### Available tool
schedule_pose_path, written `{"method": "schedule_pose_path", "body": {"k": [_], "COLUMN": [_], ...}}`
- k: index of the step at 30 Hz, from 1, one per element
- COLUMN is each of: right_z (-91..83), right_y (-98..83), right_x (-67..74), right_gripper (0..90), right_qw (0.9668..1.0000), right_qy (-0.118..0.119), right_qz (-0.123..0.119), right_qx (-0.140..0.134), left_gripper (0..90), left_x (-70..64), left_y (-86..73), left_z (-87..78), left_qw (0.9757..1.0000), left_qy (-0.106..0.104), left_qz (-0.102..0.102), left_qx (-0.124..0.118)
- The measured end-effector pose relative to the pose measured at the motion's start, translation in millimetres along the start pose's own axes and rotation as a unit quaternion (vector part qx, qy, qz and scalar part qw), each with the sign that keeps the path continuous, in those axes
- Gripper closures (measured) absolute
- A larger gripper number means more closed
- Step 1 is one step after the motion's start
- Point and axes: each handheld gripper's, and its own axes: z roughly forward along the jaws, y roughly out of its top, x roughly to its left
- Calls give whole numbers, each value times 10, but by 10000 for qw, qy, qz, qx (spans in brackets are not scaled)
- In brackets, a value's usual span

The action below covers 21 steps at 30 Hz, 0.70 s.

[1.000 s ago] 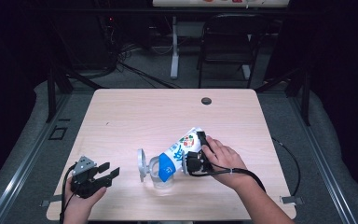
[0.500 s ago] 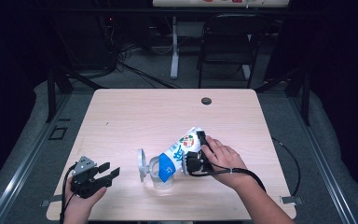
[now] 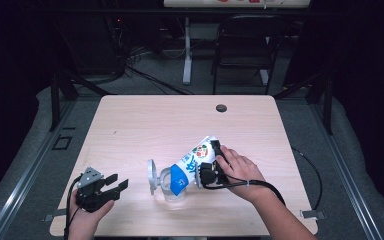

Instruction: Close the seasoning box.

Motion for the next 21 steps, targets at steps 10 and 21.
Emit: {"method": "schedule_pose_path", "body": {"k": [10,21], "right_z": [-6,-10], "right_y": [4,7], "right_x": [-8,-10], "right_gripper": [521,524], "right_qw": [10000,10000], "right_qy": [-8,-7], "right_qz": [-56,-42], "right_qx": [29,44], "left_gripper": [512,513], "left_x": [-5,-6], "left_y": [1,1], "left_z": [4,5], "left_qw": [10000,10000], "left_qy": [4,5], "left_qz": [-2,-2], "left_qx": [-1,-4]}}
